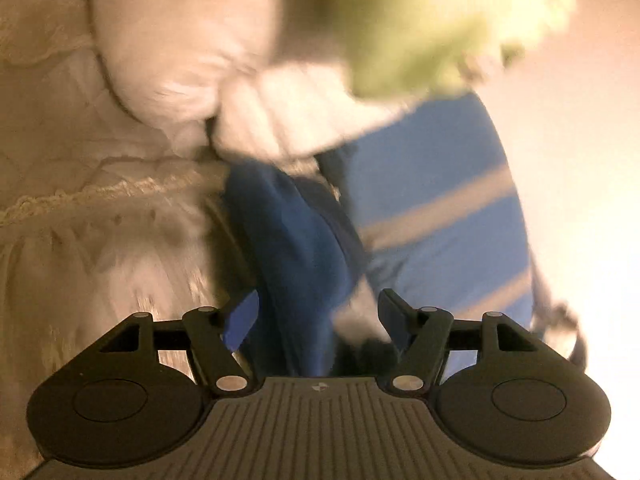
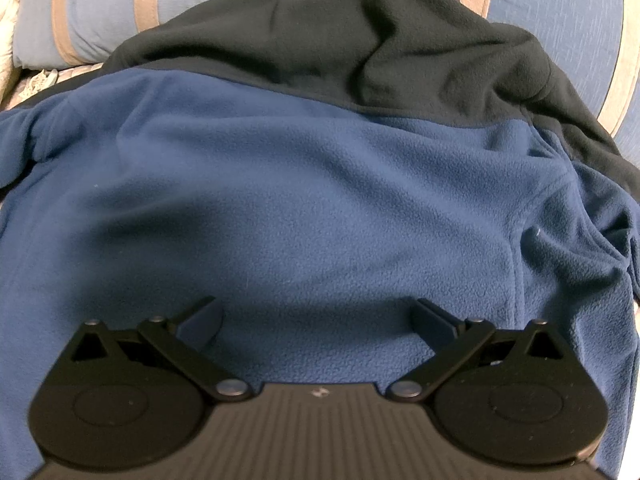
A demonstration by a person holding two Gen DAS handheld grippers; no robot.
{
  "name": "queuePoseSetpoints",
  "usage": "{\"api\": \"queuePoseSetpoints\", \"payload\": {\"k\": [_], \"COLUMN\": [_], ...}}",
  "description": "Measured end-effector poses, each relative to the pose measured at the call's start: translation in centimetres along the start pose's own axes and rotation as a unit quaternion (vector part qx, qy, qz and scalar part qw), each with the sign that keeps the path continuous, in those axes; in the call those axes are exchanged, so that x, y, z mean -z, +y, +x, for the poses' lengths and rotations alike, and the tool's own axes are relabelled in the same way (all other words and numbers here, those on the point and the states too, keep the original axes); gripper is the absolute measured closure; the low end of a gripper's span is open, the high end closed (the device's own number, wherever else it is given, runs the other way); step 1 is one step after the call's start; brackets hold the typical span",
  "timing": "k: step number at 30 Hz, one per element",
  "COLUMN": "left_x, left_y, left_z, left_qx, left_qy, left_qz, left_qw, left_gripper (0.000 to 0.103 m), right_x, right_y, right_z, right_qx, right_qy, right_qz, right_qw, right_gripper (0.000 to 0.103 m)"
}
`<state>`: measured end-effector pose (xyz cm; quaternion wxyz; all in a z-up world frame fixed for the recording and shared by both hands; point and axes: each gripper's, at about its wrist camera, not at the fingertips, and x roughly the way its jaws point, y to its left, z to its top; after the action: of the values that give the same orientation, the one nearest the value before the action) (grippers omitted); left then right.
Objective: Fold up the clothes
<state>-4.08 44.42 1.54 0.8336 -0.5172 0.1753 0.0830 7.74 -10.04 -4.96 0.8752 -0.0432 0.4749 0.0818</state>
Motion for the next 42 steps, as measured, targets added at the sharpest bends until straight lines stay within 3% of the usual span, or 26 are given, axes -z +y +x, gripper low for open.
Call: {"api": "queuePoseSetpoints", "payload": {"k": [6,15,17,19,24,30,33,35,38,40,42], "left_x": [-2.7,-3.9,-4.1,-4.3,-4.0,-2.9,-1.8,-0.7,0.5,0.6,0.4], "left_y": [4.5,6.9,7.0,7.1,5.4,3.0,1.7,1.0,1.4,2.9,4.7], "left_z": [3.3,8.7,9.7,10.6,7.8,0.0,-4.6,-7.6,-10.0,-10.6,-11.2], "left_qx": [0.033,0.078,0.081,0.083,0.07,-0.019,-0.049,-0.081,-0.147,-0.173,-0.171], "left_qy": [-0.013,-0.016,-0.009,-0.001,-0.021,-0.089,-0.131,-0.172,-0.193,-0.175,-0.157], "left_qz": [-0.128,-0.2,-0.211,-0.223,-0.172,-0.076,-0.02,0.038,0.086,0.06,0.028], "left_qw": [0.9911,0.9766,0.974,0.9713,0.9825,0.9929,0.99,0.9809,0.9663,0.9675,0.9722], "left_gripper": [0.038,0.044,0.052,0.076,0.084,0.088,0.089,0.09,0.09,0.09,0.089], "right_x": [0.0,0.1,0.1,0.2,0.1,0.2,0.2,0.2,0.3,0.3,0.3], "right_y": [0.1,0.1,0.1,0.1,0.1,0.1,0.1,0.2,0.2,0.1,0.1], "right_z": [0.1,0.3,0.3,0.3,0.4,0.4,0.4,0.4,0.4,0.4,0.3], "right_qx": [0.001,0.002,0.002,0.002,0.001,0.001,0.002,0.002,0.003,0.002,0.002], "right_qy": [-0.003,-0.011,-0.013,-0.016,-0.017,-0.02,-0.021,-0.022,-0.024,-0.026,-0.029], "right_qz": [-0.003,-0.006,-0.007,-0.007,-0.006,-0.007,-0.008,-0.008,-0.008,-0.009,-0.01], "right_qw": [1.0,1.0,1.0,1.0,1.0,1.0,1.0,1.0,1.0,1.0,1.0], "right_gripper": [0.0,0.0,0.0,0.0,0.0,0.0,0.0,0.0,0.0,0.0,0.0]}}
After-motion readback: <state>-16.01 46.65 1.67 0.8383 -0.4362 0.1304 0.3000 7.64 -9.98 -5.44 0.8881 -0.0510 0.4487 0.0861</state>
